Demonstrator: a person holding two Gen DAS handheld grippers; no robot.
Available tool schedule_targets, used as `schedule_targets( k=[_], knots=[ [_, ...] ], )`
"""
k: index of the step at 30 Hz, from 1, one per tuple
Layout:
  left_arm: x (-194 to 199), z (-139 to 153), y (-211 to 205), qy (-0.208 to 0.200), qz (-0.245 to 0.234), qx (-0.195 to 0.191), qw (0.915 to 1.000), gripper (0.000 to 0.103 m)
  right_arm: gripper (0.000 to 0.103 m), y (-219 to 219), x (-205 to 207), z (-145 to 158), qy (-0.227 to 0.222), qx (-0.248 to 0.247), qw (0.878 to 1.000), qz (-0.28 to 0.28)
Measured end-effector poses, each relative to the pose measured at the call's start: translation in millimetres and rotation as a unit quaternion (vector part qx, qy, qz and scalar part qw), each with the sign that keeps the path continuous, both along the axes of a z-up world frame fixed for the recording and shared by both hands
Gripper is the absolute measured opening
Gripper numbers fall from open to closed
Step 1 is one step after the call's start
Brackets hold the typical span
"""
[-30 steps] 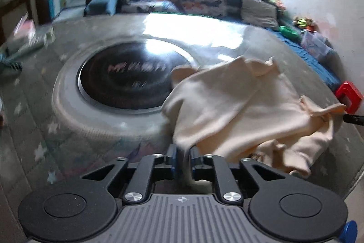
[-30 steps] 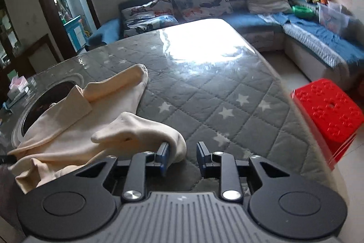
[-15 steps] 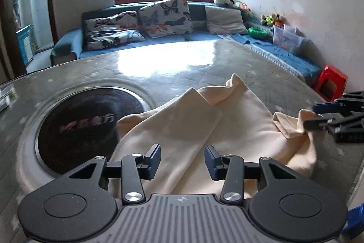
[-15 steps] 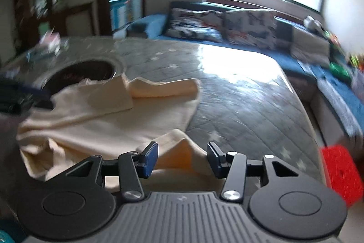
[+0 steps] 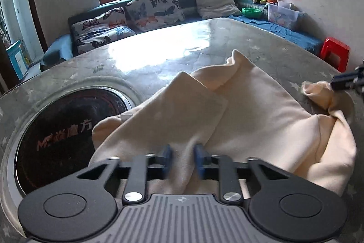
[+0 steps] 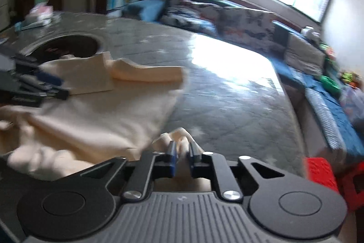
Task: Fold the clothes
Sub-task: 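Lift the cloth with both grippers and shake it open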
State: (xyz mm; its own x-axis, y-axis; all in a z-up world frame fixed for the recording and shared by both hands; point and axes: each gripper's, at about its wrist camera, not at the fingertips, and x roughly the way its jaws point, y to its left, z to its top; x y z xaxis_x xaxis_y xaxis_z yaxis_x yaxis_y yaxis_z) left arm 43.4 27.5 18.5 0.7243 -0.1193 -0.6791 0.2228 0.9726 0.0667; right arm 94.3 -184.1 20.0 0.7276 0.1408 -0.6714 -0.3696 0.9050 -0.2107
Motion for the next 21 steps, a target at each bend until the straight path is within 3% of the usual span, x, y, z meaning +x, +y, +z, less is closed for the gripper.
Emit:
schedule_targets(
  k=[5, 8, 12, 16, 21],
  knots=[
    [-6.8, 17.8, 23.3, -0.025, 0.036, -0.031, 0.9986, 0.003, 0.005, -50.4, 6.3, 7.6, -0.029, -0.001, 0.993, -0.116],
    [-16.8, 37.0, 46.5, -0.052, 0.075, -0.055, 0.9943, 0.003, 0.005, -66.2, 3.2, 10.6, -0.03, 0.005, 0.989, -0.145],
    [-37.8, 56.3, 86.2, -0.082, 0.149, -0.076, 0.9825, 0.003, 0.011, -60.4, -3.2, 15.4, -0.036, 0.024, 0.991, -0.124],
    [-63.7, 60.6, 127.6, -0.088, 0.234, -0.08, 0.965, 0.003, 0.022, -38.0, -1.4, 17.1, -0.032, 0.039, 0.995, -0.08],
    [-87.8, 47.9, 172.3, -0.049, 0.33, -0.068, 0.9403, 0.005, 0.027, -8.2, 5.4, 16.4, -0.019, 0.055, 0.998, -0.028]
  ],
)
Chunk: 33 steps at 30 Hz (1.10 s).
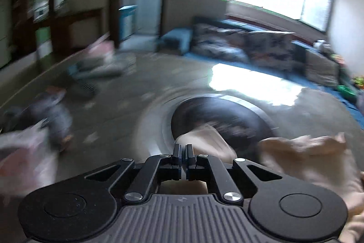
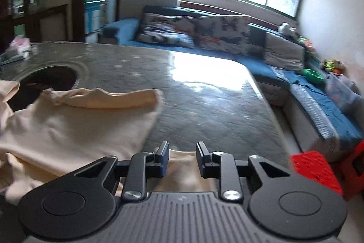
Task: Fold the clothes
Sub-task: 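Lift the cloth with both grippers and shake it open, then lower the held cloth flat onto the mattress with both grippers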
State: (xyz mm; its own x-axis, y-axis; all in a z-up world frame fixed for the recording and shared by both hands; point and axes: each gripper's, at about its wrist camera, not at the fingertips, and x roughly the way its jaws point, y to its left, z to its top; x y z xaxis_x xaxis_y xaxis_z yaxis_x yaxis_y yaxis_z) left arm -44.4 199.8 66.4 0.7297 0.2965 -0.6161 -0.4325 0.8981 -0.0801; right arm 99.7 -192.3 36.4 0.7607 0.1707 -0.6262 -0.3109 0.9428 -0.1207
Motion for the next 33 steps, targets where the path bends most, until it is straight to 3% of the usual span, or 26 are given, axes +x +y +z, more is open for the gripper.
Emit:
schedule_targets(
  k=[3, 5, 9, 10, 17, 23, 27, 30, 32, 33],
  knots=[
    [-6.2, -5.5, 8.2, 0.021, 0.017, 0.008, 0.9996, 0.007, 0.03, 16.1, 5.3, -4.1, 0.014, 0.007, 1.0, 0.024],
    [-4.3, -3.5, 1.5, 0.02, -0.001, 0.015, 0.9997, 0.012, 0.032, 25.7, 9.9, -6.6, 0.023, 0.01, 0.999, 0.036],
    [12.6, 0.3, -36.5, 0.008, -0.084, 0.055, 0.9949, 0.05, 0.032, 31.1, 21.2, -8.6, 0.04, 0.023, 0.998, 0.042],
    [17.6, -0.1, -50.2, 0.005, -0.108, 0.068, 0.9918, 0.053, 0.032, 31.3, 26.0, -9.1, 0.045, 0.029, 0.998, 0.04],
    [72.5, -18.4, -133.0, 0.014, -0.267, 0.13, 0.9546, 0.054, 0.033, 34.7, 59.2, -15.5, 0.07, 0.053, 0.996, 0.026],
    [109.7, -39.7, -158.3, 0.036, -0.319, 0.177, 0.9305, 0.054, 0.041, 41.1, 77.2, -19.1, 0.077, 0.052, 0.995, 0.031],
    [121.5, -52.2, -161.8, 0.052, -0.331, 0.194, 0.9218, 0.053, 0.045, 43.7, 89.2, -22.8, 0.085, 0.052, 0.994, 0.034],
    [129.8, -53.5, -158.9, 0.049, -0.337, 0.191, 0.9209, 0.035, 0.045, 45.6, 98.9, -27.7, 0.095, 0.056, 0.993, 0.035],
    [136.6, -50.9, -154.4, 0.041, -0.336, 0.18, 0.9236, 0.032, 0.045, 47.0, 105.0, -30.4, 0.099, 0.058, 0.993, 0.036],
    [139.5, -48.9, -151.4, 0.035, -0.337, 0.175, 0.9246, 0.021, 0.045, 48.1, 108.8, -31.7, 0.1, 0.057, 0.993, 0.036]
  ],
)
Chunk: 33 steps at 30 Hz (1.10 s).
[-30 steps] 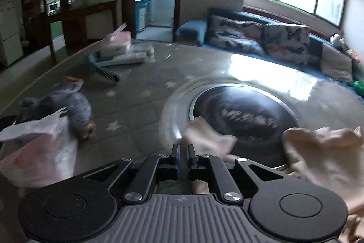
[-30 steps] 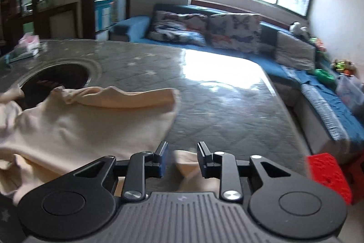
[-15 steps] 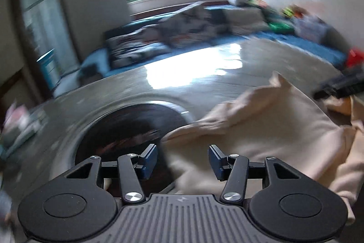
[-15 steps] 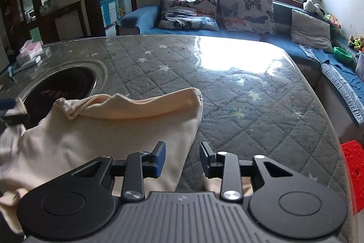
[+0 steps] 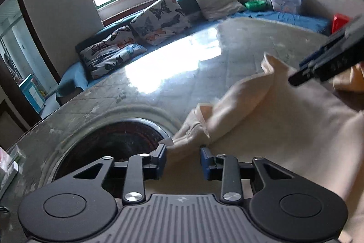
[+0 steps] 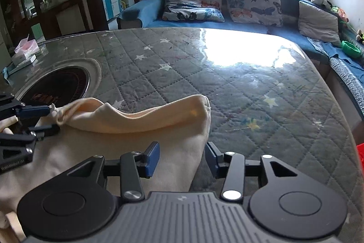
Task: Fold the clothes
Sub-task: 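Lower the held cloth flat onto the mattress with both grippers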
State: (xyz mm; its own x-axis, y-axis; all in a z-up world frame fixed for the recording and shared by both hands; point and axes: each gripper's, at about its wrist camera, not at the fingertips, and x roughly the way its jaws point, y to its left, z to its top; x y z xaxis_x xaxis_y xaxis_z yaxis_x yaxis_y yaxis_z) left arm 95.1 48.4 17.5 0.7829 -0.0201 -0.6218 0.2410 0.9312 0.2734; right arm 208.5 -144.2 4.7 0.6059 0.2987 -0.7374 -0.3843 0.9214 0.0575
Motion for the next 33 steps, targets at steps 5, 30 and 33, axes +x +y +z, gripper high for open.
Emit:
schedule_targets(
  k=[5, 30, 33],
  knots=[
    [21.5, 9.4, 25.9, -0.006, 0.031, -0.045, 0.9985, 0.005, 0.045, 6.0, 16.4, -1.9, -0.001, -0.001, 1.0, 0.001],
    [72.8, -8.4, 50.9, 0.031, 0.068, -0.094, 0.9927, 0.005, 0.05, 15.8, 54.8, -11.0, 0.004, -0.017, 1.0, -0.004],
    [74.9, -5.2, 61.5, 0.012, 0.127, -0.093, 0.9875, 0.003, 0.05, 13.9, 56.5, -9.2, 0.0, -0.015, 1.0, -0.009]
  ],
)
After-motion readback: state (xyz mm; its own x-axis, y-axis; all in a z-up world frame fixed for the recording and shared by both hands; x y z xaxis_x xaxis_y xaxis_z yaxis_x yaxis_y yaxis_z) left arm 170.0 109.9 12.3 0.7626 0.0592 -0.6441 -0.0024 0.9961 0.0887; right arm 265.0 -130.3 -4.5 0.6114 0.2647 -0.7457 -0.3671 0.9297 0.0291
